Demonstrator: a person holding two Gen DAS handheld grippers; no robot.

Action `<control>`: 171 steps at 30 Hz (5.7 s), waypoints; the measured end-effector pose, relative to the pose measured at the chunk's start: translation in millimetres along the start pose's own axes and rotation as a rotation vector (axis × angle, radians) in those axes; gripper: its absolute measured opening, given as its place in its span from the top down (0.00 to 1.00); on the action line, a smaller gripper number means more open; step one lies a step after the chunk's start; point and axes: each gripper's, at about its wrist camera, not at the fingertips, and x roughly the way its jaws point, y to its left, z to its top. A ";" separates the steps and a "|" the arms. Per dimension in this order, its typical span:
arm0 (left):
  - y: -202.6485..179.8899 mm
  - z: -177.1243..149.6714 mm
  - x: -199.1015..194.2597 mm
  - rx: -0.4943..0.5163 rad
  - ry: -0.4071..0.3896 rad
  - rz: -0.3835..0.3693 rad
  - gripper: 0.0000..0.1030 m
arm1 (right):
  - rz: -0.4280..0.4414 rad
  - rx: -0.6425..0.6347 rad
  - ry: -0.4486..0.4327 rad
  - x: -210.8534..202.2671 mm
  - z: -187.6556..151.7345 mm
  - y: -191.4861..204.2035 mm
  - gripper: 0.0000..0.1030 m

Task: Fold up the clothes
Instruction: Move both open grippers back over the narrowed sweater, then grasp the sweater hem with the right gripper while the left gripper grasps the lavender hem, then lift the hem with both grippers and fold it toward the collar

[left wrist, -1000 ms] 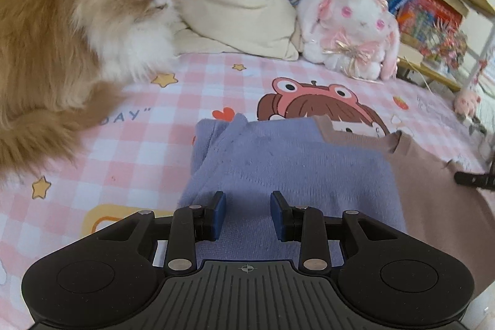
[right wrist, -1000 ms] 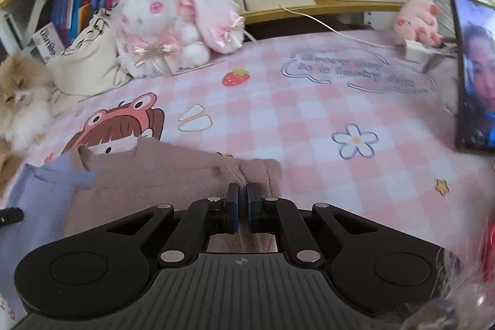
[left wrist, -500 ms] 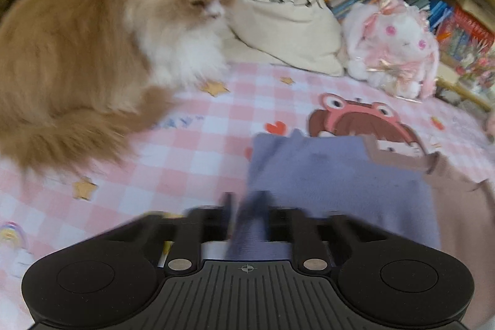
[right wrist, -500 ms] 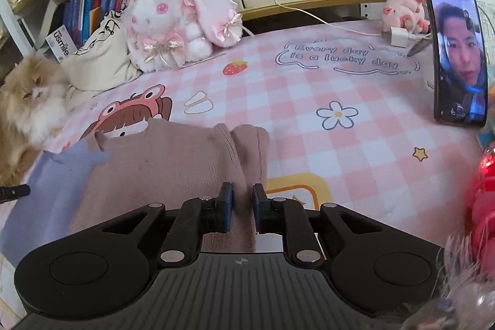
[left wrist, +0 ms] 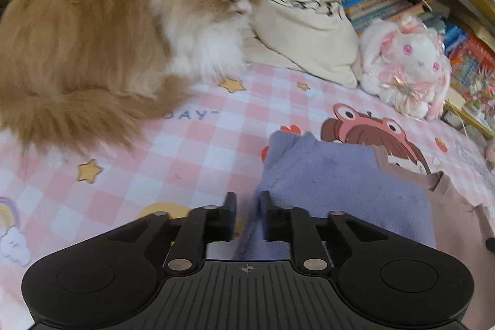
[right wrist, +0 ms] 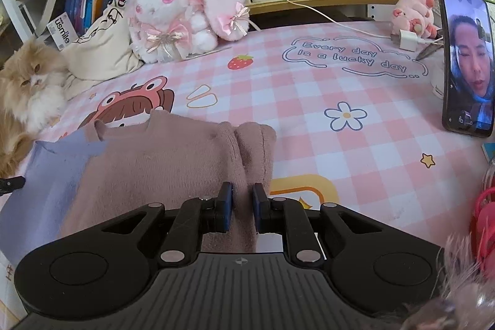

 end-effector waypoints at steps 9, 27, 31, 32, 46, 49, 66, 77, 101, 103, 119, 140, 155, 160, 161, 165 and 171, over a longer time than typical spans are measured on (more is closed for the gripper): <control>-30.0 -20.2 -51.9 0.058 -0.084 0.027 0.52 | 0.079 0.022 -0.054 -33.1 0.0 9.4 0.68; -104.4 -58.5 -76.7 0.128 -0.049 0.011 0.29 | 0.162 -0.228 0.074 -49.1 -22.9 22.3 0.55; -116.5 -65.5 -75.1 0.128 -0.035 0.018 0.26 | 0.178 -0.338 0.072 -54.1 -28.8 26.3 0.47; -119.4 -67.2 -74.9 0.127 -0.032 0.020 0.26 | 0.181 -0.364 0.072 -55.7 -30.6 27.0 0.47; -142.9 -92.9 -76.8 0.115 0.013 0.069 0.22 | 0.208 -0.472 0.095 -63.7 -42.5 8.9 0.33; -145.0 -95.7 -78.4 0.115 0.023 0.085 0.19 | 0.219 -0.472 0.103 -64.3 -44.6 4.2 0.32; -127.2 -110.3 -102.0 0.047 0.015 0.208 0.13 | 0.260 -0.582 0.144 -62.1 -46.8 17.7 0.31; -110.3 -102.3 -97.5 -0.068 0.027 0.230 0.13 | 0.262 -0.550 0.147 -60.4 -46.1 14.6 0.31; 15.9 -108.2 -85.0 -0.876 -0.085 0.005 0.24 | 0.219 -0.426 0.126 -66.1 -47.9 5.3 0.31; 23.1 -108.7 -81.3 -0.922 -0.100 -0.014 0.25 | 0.222 -0.410 0.126 -66.1 -48.6 5.4 0.31; 34.8 -108.6 -65.5 -0.996 -0.125 -0.082 0.58 | 0.255 -0.006 0.218 -45.1 -33.8 -24.3 0.70; 23.8 -93.7 -65.7 -0.776 -0.089 -0.116 0.69 | 0.235 -0.009 0.231 -37.4 -34.0 -23.7 0.73; -16.5 -82.0 -83.6 -0.514 -0.125 -0.120 0.92 | 0.237 -0.028 0.227 -36.3 -32.5 -22.7 0.73; -18.1 -83.3 -91.1 -0.446 -0.091 -0.089 0.91 | 0.232 -0.069 0.222 -36.3 -32.8 -18.3 0.73; -6.1 -89.2 -84.9 -0.531 -0.072 -0.079 0.91 | 0.233 -0.074 0.222 -36.4 -32.9 -18.2 0.73; 12.3 -104.3 -74.3 -0.688 -0.072 -0.107 0.90 | 0.235 -0.088 0.219 -36.5 -33.1 -18.2 0.73; 25.8 -108.5 -58.5 -0.754 -0.071 -0.145 0.81 | 0.241 -0.097 0.216 -35.7 -32.8 -17.2 0.73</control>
